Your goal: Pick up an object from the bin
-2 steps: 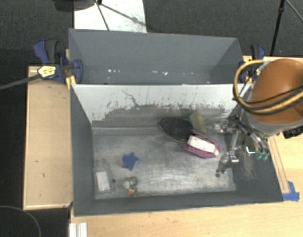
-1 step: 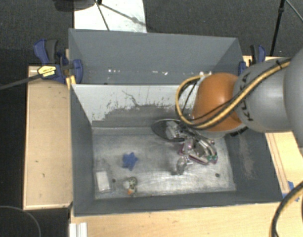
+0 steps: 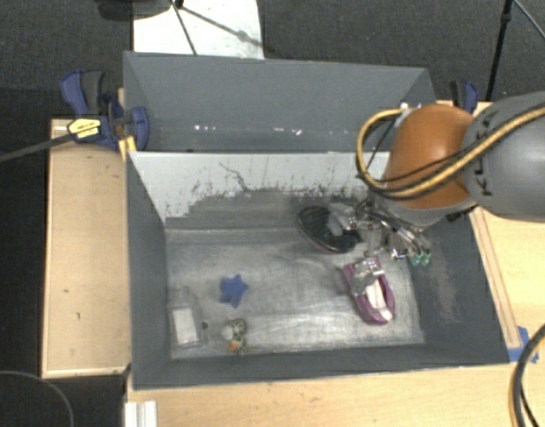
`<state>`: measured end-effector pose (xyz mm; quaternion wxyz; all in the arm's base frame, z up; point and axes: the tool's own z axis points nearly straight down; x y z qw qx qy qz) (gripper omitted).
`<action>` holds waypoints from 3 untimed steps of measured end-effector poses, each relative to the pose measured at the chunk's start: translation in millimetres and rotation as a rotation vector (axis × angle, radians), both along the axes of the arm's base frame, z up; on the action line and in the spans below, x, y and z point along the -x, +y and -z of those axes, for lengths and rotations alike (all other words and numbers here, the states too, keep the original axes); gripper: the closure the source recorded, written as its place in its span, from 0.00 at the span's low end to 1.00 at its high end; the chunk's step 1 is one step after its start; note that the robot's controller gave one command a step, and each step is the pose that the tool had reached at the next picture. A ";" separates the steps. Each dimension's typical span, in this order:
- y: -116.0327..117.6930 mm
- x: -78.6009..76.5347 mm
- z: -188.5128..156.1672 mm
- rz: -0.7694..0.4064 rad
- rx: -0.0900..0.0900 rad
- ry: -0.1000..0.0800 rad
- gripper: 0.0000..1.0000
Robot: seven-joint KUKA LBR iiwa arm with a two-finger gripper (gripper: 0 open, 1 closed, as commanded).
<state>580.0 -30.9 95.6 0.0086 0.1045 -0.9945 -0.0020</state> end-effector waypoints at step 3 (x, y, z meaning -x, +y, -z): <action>-2.6 -7.6 -126.8 -0.179 0.002 -0.028 1.00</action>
Offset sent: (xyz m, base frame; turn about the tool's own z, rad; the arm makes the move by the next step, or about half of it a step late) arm 0.0125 -0.0025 -0.0256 -0.0457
